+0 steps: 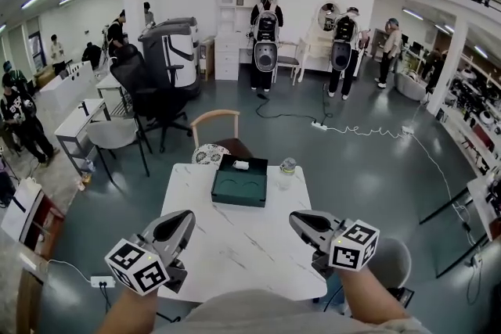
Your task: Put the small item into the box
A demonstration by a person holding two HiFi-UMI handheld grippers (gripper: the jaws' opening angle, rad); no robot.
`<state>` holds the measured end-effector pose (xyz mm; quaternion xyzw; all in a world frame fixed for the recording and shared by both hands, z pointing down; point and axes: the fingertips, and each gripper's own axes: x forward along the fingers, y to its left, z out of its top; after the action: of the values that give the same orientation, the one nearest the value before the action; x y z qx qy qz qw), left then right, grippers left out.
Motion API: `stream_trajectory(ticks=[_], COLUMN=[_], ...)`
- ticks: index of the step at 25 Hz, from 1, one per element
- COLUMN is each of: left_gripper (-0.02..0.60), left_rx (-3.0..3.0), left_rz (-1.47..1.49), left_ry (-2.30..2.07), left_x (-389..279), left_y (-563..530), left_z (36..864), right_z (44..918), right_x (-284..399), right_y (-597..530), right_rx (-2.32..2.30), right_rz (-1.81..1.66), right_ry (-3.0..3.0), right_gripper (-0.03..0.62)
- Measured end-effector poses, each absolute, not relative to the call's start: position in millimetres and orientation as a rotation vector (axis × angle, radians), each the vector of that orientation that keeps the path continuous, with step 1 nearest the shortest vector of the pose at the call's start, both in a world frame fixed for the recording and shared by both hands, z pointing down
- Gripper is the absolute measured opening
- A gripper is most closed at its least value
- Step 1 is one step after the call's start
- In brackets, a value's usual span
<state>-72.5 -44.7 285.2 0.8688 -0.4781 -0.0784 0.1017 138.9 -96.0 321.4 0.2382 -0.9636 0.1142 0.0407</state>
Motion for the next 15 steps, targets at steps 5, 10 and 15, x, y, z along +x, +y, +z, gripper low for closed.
stream_trajectory(ticks=[5, 10, 15], left_gripper=[0.006, 0.006, 0.006], left_rx=[2.596, 2.618, 2.625], left_rz=[-0.21, -0.208, -0.217], left_ry=[-1.365, -1.328, -1.312], left_x=[-110.2, -140.9, -158.6], left_y=[-45.5, -47.2, -56.3], left_z=[289.5, 291.6, 290.9], right_z=[323.5, 323.7, 317.3], right_x=[108.3, 79.9, 61.1], right_y=[-96.0, -94.7, -100.0], right_rx=[0.816, 0.84, 0.843], right_rz=[0.362, 0.343, 0.328], right_ry=[-2.935, -2.921, -2.92], right_gripper=[0.008, 0.008, 0.008])
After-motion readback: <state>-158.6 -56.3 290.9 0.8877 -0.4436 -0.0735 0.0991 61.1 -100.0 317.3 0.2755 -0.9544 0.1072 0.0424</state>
